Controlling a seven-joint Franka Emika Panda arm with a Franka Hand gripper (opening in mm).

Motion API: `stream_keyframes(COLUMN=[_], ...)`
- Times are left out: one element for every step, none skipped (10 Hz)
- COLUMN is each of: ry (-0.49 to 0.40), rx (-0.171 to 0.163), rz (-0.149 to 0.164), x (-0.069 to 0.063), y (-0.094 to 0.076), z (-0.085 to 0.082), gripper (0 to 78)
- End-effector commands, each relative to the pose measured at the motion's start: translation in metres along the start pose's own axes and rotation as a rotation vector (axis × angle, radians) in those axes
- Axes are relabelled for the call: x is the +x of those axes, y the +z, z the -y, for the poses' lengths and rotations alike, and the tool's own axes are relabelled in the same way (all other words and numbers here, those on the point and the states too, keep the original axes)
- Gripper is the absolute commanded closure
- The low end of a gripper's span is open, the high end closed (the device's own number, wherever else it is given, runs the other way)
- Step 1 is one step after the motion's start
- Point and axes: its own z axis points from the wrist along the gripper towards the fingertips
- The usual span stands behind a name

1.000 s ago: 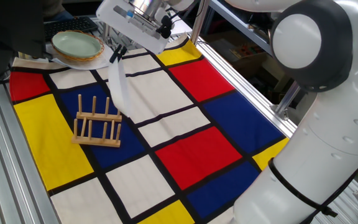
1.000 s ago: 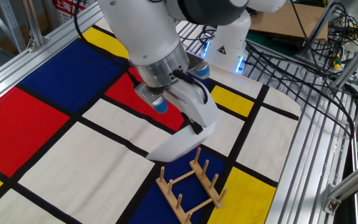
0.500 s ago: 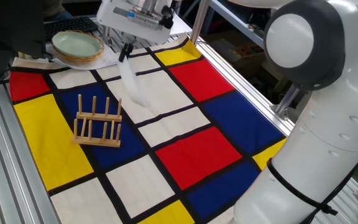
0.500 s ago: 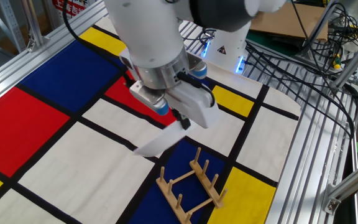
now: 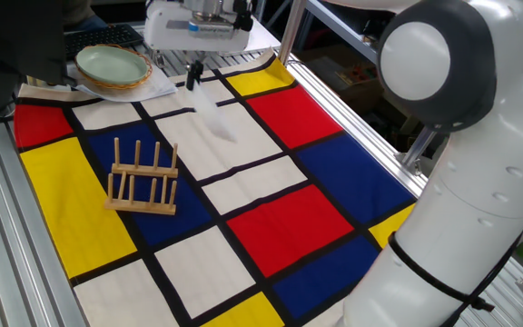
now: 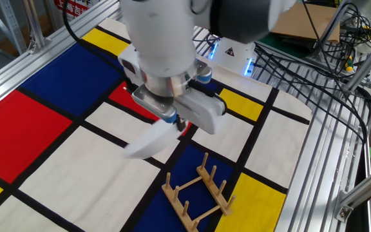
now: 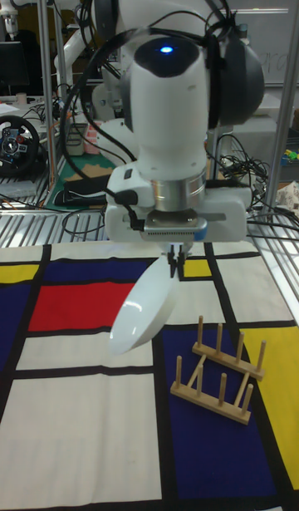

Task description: Take the dish off the dish rack

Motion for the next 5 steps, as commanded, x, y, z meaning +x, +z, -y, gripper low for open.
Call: stream_keyframes(ry=[-0.059, -0.073, -0.078, -0.087, -0.102], rx=[0.071, 0.082, 0.085, 0.101, 0.136], rz=[0.027, 0.029, 0.03, 0.035, 0.043], x=[-0.005, -0.008, -0.009, -0.011, -0.013], y=[0.001, 0.005, 0.007, 0.01, 0.015], z=[0.007, 0.009, 0.01, 0.011, 0.012], gripper=[76.4, 76.4, 76.4, 76.4, 76.4])
